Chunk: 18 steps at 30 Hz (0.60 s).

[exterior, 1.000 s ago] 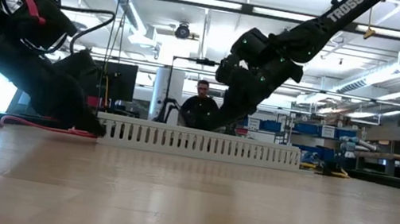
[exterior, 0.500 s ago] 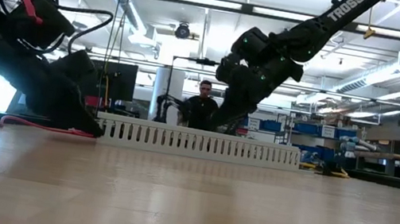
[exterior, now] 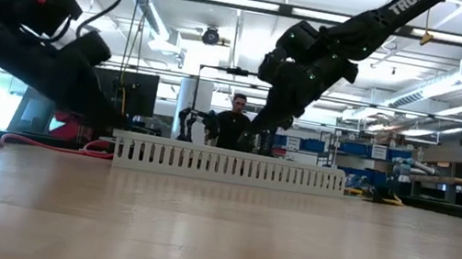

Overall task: Ziptie cables
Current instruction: Return to Home Position

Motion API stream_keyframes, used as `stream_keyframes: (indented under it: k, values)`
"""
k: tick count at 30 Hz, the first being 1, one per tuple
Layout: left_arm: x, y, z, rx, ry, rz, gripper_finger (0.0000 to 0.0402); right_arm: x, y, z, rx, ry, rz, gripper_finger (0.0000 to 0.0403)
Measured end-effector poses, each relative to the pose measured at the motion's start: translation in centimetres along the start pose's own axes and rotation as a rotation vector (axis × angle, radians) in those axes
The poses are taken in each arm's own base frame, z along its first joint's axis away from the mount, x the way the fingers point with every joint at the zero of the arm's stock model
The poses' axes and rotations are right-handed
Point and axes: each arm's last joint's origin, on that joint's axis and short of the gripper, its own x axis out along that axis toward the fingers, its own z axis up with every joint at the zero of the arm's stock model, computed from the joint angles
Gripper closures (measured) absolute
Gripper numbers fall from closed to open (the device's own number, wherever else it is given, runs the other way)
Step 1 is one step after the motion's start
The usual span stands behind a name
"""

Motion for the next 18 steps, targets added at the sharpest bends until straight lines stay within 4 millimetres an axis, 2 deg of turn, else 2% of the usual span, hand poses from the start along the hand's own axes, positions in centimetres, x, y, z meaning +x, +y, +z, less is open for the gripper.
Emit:
stream_keyframes:
  k: [4, 7, 13, 18]
  values:
    - [-0.6, 0.0, 0.8, -0.005, -0.050, 0.015, 0.0114, -0.4, 0.2, -0.3, 0.000, 0.005, -0.001, 0.0403]
    - [-1.2, 0.1, 1.4, -0.011, -0.085, 0.052, 0.0115, -0.8, 0.1, -1.6, 0.027, -0.023, -0.015, 0.0403]
    - [-2.4, 0.3, 2.2, 0.003, -0.133, 0.103, 0.0115, -2.9, 0.5, -6.1, 0.136, -0.151, -0.090, 0.0403]
    - [-3.3, 0.4, 3.0, -0.003, -0.212, 0.106, 0.0115, -5.2, 2.1, -10.2, 0.204, -0.226, -0.171, 0.0403]
